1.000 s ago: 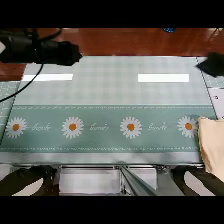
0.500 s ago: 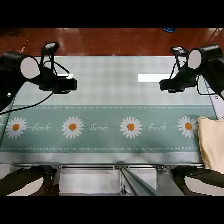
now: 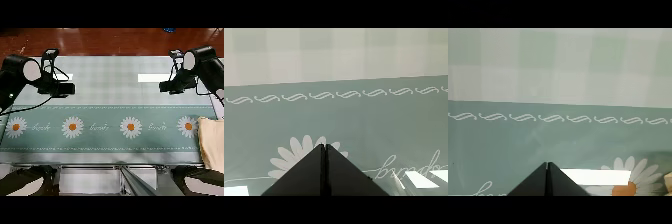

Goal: Fold the shirts.

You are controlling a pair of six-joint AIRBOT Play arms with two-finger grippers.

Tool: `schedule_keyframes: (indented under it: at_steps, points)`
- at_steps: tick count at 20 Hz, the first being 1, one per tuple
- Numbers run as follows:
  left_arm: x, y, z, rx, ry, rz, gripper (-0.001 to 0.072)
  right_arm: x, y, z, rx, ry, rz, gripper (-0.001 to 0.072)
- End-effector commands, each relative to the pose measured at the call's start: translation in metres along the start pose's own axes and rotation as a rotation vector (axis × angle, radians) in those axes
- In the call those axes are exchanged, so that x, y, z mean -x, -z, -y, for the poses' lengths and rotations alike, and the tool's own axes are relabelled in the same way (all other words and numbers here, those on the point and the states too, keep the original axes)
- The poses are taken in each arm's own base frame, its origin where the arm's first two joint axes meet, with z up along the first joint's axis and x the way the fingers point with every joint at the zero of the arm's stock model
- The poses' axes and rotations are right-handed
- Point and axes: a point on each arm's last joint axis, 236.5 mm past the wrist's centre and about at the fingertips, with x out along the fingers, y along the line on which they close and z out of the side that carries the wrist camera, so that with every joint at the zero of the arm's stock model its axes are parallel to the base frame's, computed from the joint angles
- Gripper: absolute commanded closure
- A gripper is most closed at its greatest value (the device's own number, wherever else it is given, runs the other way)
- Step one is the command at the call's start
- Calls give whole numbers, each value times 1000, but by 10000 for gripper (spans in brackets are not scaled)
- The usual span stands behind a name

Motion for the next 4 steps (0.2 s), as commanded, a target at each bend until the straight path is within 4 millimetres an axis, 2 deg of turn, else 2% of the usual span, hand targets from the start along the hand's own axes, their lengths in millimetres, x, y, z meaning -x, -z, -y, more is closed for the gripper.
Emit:
schedule_keyframes:
  at_steps: [1, 4]
  points:
    - [0, 1, -1, -1, -1, -3, 688, 0, 0, 0, 0, 2, -1, 692]
    - [0, 1, -1, -1, -1, -3, 688, 0, 0, 0, 0, 2, -1, 692]
